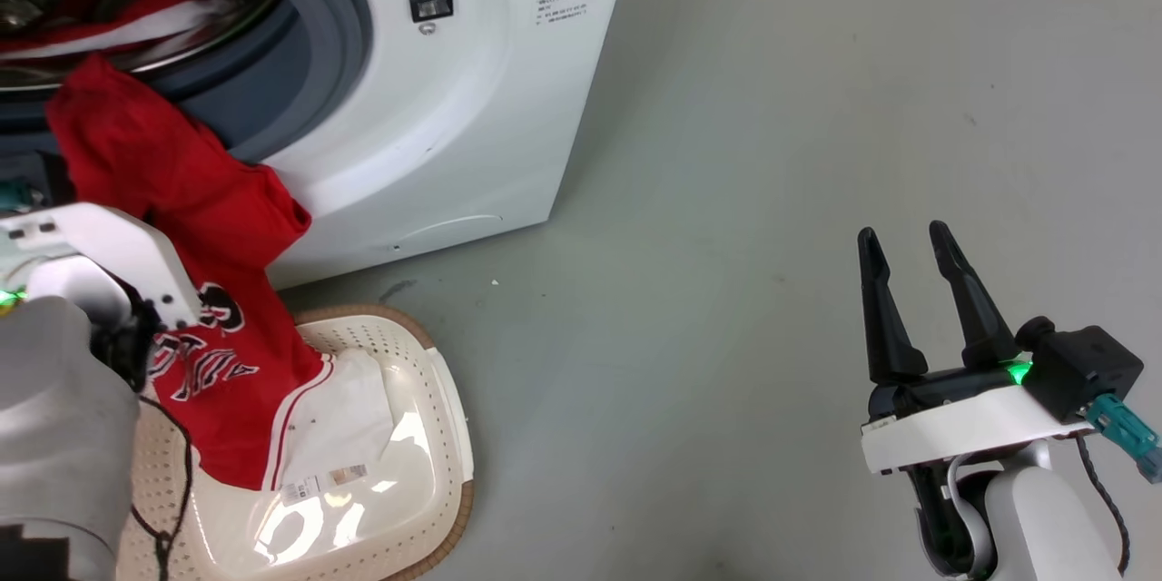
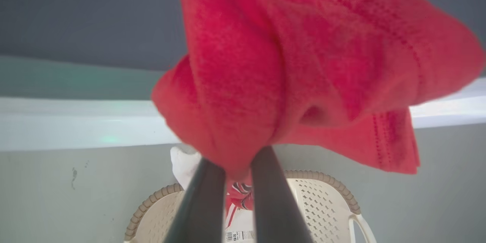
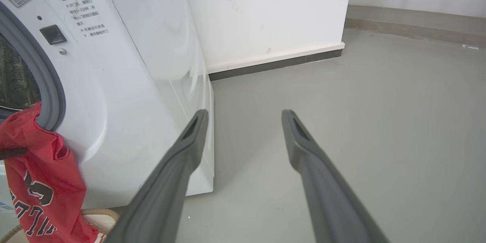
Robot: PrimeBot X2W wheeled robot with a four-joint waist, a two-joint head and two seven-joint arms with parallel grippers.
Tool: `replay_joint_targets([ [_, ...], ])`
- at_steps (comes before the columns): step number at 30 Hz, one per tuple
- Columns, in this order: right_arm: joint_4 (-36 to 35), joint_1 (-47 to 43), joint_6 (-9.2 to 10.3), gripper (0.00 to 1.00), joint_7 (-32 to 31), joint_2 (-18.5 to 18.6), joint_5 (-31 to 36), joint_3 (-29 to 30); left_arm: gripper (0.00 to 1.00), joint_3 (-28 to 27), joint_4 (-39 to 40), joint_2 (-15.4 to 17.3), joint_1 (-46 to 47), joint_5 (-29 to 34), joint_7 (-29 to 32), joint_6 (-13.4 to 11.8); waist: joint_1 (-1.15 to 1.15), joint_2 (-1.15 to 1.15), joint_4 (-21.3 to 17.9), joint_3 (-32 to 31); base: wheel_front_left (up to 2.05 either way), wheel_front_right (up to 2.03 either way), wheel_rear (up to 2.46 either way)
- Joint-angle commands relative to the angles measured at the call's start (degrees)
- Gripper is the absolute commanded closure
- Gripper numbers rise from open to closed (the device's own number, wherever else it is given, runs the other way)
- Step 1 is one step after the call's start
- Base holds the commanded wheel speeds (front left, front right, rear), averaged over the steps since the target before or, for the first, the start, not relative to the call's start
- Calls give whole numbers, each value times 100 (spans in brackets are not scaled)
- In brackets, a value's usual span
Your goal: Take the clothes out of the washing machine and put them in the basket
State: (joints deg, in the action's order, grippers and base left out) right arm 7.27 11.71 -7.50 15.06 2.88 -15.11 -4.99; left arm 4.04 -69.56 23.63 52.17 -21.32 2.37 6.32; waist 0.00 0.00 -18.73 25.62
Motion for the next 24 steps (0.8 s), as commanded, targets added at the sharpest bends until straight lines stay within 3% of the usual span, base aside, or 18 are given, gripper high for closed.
replay_joint_targets([
  [1, 5, -19, 2, 0, 12, -3, 18, 16, 100, 11, -35, -42, -105, -18, -55, 4, 0, 0, 57, -98, 0, 0, 0],
  [13, -33, -277, 2, 0, -61, -2, 243, 186, 100, -12, -36, -510, -799, -250, -996, 51, 0, 0, 461, -796, 0, 0, 0],
  [24, -291, -605, 2, 0, -408, -1, 478, 375, 100, 210, 304, -1213, -1921, -303, -1600, 92, 0, 0, 928, -1370, 0, 0, 0],
])
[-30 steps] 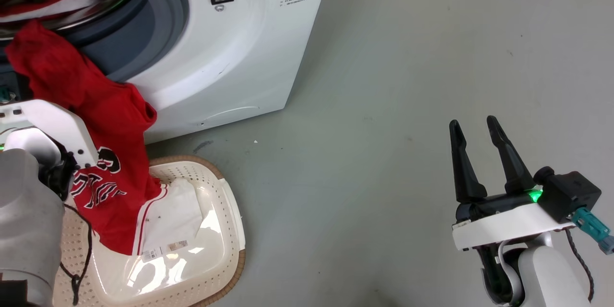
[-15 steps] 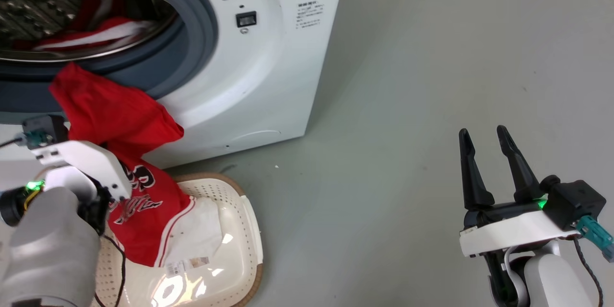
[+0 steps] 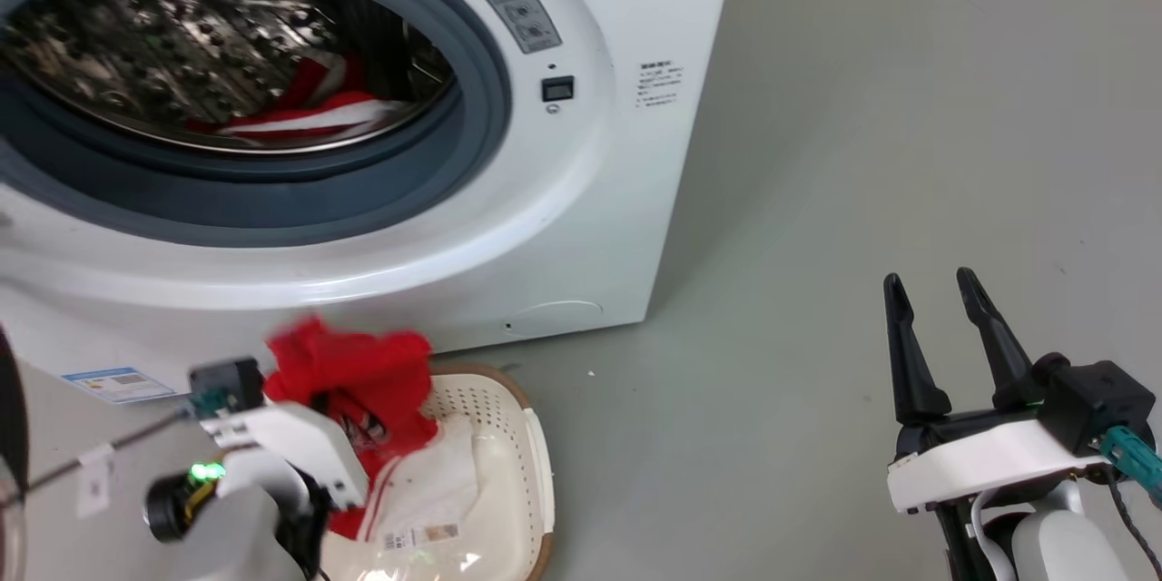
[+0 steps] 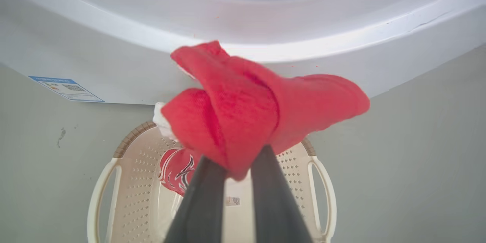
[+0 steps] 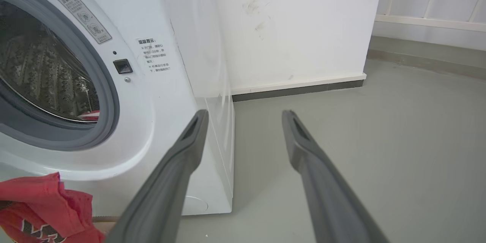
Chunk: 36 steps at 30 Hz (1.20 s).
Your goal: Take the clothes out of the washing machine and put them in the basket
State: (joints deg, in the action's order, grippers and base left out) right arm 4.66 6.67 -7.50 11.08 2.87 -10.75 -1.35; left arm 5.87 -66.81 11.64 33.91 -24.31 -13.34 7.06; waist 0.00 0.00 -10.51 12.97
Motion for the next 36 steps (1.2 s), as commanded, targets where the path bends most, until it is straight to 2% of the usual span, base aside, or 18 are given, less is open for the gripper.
replay_joint_targets([
  [1, -65, -132, 2, 0, -43, -2, 52, 7, 100, 45, 80, -88, -221, -24, -51, 24, 0, 0, 133, -123, 0, 0, 0],
  [7, -323, -216, 2, 0, -207, -2, 121, 32, 100, 183, 366, -368, -860, -93, -112, 31, 0, 0, 273, -80, 0, 0, 0],
  [12, -610, -55, 2, 0, -261, -1, 151, -38, 100, 174, 551, -454, -1093, -145, -155, 16, 0, 0, 274, 337, 0, 0, 0],
  [22, -977, 392, 2, 0, -202, -2, 180, 59, 100, 106, 568, -333, -376, -38, -194, -153, 0, 0, 41, 1658, 0, 0, 0],
  [36, -946, 778, 2, 0, 123, -2, 22, -11, 100, 82, -424, -28, 553, -62, -85, -188, 0, 0, -356, 2805, 0, 0, 0],
])
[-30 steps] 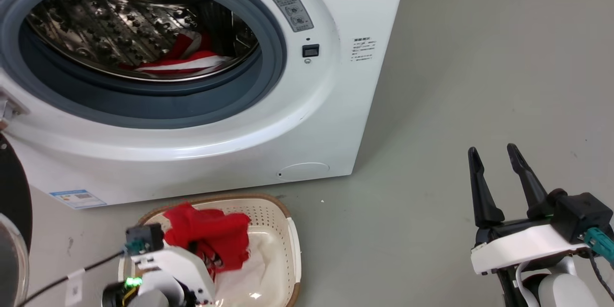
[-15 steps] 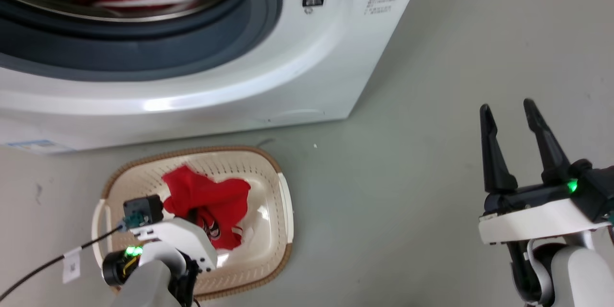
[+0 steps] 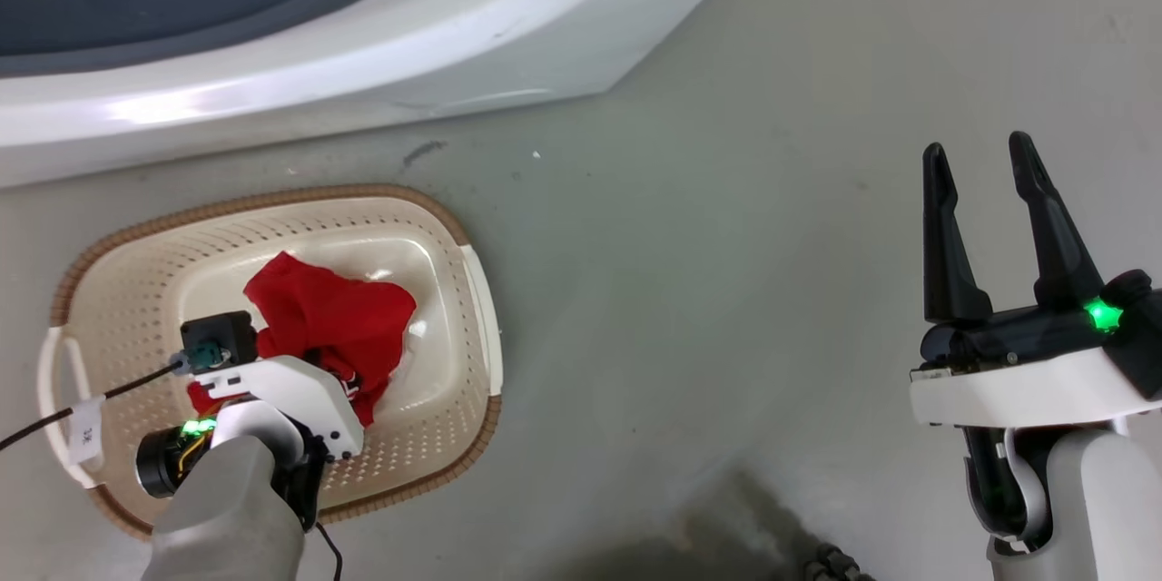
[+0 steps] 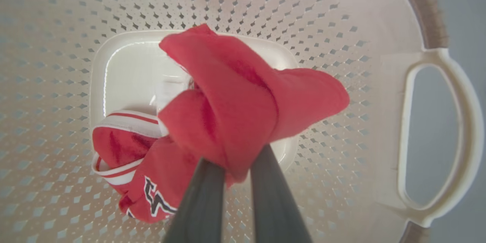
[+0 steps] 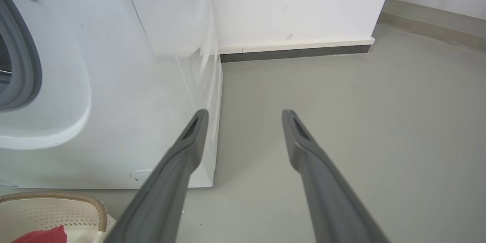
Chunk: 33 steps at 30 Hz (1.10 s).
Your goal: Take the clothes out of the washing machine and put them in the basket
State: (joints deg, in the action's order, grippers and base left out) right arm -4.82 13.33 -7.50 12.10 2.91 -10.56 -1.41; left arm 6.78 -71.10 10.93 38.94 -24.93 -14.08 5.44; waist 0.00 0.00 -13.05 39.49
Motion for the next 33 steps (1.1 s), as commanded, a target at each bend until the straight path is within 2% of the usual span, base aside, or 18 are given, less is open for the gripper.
replay_joint_targets([
  [1, 7, 133, 2, 0, 53, -6, -6, -8, 100, -9, -34, 66, 84, -8, 15, -24, 0, 0, -118, 207, 0, 0, 0],
  [9, 114, 241, 2, 0, 174, -5, -76, -58, 100, -29, -206, 112, 204, -138, 254, 29, 0, 0, -168, 426, 0, 0, 0],
  [11, 172, 256, 2, 0, 189, -6, -87, -69, 60, -19, -223, 94, 188, -167, 321, 52, 0, 0, -170, 400, 0, 0, 0],
  [12, 199, 264, 2, 0, 196, -5, -90, -72, 27, -20, -227, 75, 160, -184, 336, 59, 0, 0, -169, 364, 0, 0, 0],
  [13, 224, 276, 2, 0, 211, -5, -95, -75, 0, -4, -233, 71, 136, -175, 353, 60, 0, 0, -172, 323, 0, 0, 0],
  [26, 608, -5, 2, 0, 253, -5, -64, -39, 0, 24, -173, -44, -413, -213, -81, 27, 0, 0, 40, -1053, 0, 0, 0],
  [29, 647, -98, 2, 0, 212, -5, -39, -41, 0, -9, 51, -91, -583, -194, -114, -58, 0, 0, 136, -1351, 0, 0, 0],
  [33, 676, -227, 2, 0, 126, -4, 18, -43, 0, -152, 835, -163, -1003, -81, -121, -211, 0, 0, 273, -1722, 0, 0, 0],
])
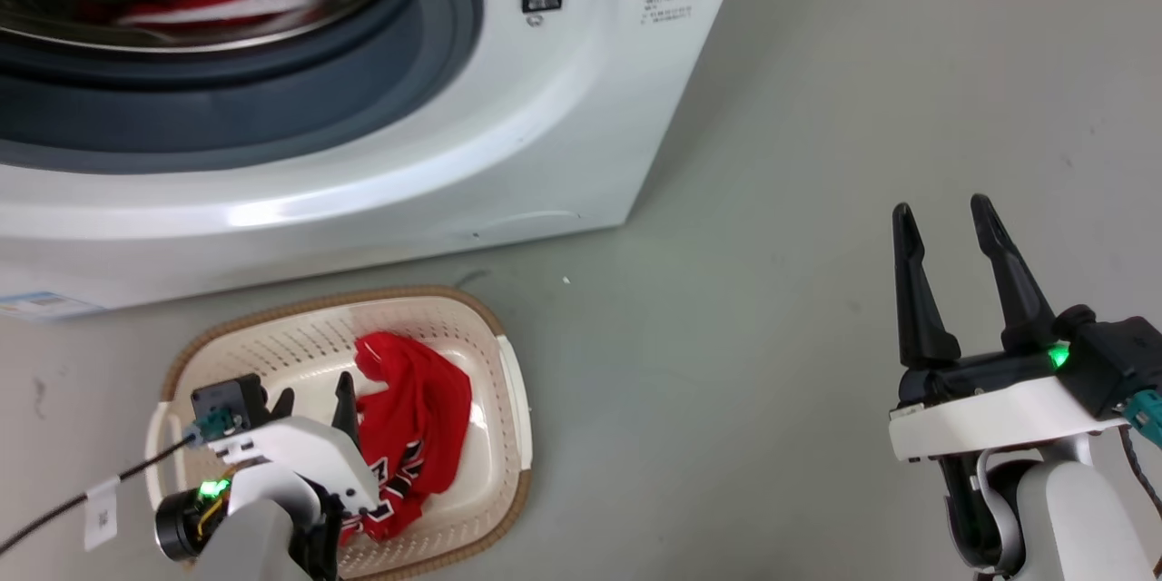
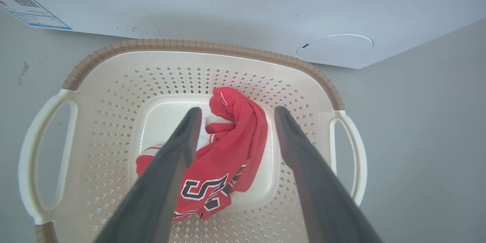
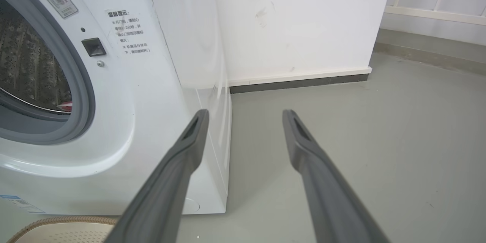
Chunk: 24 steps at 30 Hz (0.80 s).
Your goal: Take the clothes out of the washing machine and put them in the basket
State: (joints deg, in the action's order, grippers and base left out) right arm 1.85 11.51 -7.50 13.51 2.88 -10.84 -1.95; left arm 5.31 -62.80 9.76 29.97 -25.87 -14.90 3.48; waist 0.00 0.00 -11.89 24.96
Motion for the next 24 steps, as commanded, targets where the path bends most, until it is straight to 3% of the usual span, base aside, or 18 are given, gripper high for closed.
replay_joint_targets([
  [1, -1, -80, 2, 0, -39, -1, 45, 14, 0, -73, 206, -78, -227, 38, -39, -56, 0, 0, 187, -333, 0, 0, 0],
  [9, -98, -332, 2, 0, -215, -2, 92, 67, 0, -553, 1864, -330, -1049, 466, -41, -265, 0, 0, 430, -762, 0, 0, 0],
  [17, -131, -434, 2, 0, -275, -2, 19, 47, 0, -854, 3308, -519, -1241, 966, -41, -225, 0, 0, 531, -954, 0, 0, 0],
  [19, -125, -439, 2, 0, -274, -2, -13, 28, 0, -860, 3455, -534, -1121, 1051, -34, -183, 0, 0, 510, -961, 0, 0, 0],
  [24, -103, -360, 2, 0, -222, -3, -85, -32, 0, -736, 3346, -191, -467, 1253, 13, 5, 0, 0, 342, -829, 0, 0, 0],
])
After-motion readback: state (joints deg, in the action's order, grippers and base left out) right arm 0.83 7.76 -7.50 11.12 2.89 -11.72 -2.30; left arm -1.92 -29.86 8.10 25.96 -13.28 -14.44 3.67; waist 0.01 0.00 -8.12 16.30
